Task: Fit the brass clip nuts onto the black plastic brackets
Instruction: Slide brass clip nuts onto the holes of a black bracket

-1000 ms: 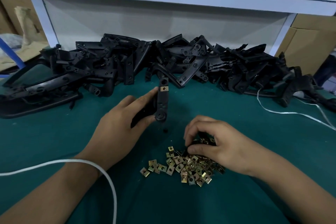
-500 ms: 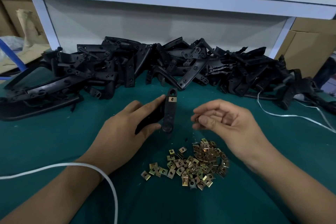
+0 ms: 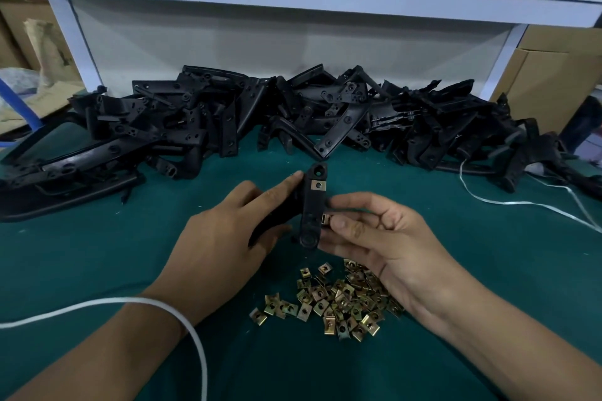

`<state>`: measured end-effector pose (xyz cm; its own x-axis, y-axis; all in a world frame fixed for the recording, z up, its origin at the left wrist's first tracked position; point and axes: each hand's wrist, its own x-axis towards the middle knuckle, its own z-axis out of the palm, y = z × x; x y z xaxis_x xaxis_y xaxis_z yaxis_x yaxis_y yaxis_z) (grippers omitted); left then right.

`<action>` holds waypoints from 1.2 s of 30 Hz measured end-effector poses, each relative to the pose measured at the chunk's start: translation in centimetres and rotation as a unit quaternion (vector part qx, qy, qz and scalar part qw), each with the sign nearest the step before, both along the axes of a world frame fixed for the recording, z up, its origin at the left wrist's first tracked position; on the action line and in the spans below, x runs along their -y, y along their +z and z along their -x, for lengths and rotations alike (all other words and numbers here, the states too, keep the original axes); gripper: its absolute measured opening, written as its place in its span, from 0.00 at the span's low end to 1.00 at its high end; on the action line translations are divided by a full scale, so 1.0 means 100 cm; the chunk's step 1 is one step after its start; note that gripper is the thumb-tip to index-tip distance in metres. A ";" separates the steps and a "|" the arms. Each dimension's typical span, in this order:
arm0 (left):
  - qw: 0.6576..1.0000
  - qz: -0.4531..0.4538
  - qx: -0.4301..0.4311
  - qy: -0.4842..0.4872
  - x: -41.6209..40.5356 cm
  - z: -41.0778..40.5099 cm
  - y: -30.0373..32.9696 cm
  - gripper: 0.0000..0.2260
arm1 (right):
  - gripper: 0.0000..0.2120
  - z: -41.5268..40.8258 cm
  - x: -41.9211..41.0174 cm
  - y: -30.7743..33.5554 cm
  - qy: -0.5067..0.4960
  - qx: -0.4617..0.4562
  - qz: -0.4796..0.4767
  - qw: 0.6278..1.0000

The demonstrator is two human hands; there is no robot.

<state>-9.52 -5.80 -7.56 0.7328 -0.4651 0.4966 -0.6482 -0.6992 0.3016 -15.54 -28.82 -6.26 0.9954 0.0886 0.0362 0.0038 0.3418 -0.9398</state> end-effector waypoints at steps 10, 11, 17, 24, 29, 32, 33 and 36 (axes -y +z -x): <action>1.000 0.018 0.017 0.016 -0.001 -0.001 0.000 0.30 | 0.15 0.001 -0.001 0.003 -0.011 -0.006 -0.002 1.000; 1.000 0.019 0.017 0.015 -0.001 -0.001 0.000 0.31 | 0.15 0.001 -0.001 0.004 -0.014 -0.007 -0.002 1.000; 1.000 0.015 0.020 0.007 0.000 0.000 0.001 0.32 | 0.14 0.003 -0.003 0.005 -0.022 -0.009 0.011 1.000; 1.000 -0.003 0.027 0.015 0.001 0.002 0.003 0.33 | 0.13 0.005 -0.005 0.008 -0.029 0.000 0.052 0.998; 0.998 -0.024 0.046 0.020 0.002 0.003 0.004 0.32 | 0.12 0.007 -0.007 0.009 -0.039 -0.008 0.043 0.998; 0.997 -0.040 0.064 0.034 0.003 0.005 0.004 0.32 | 0.13 0.007 -0.008 0.008 -0.051 -0.015 0.047 0.998; 0.996 -0.041 0.068 0.041 0.004 0.005 0.004 0.32 | 0.14 0.008 -0.008 0.007 -0.057 -0.015 0.044 0.997; 0.995 -0.038 0.070 0.052 0.006 0.006 0.003 0.31 | 0.16 0.009 -0.011 0.005 -0.076 -0.017 0.027 0.997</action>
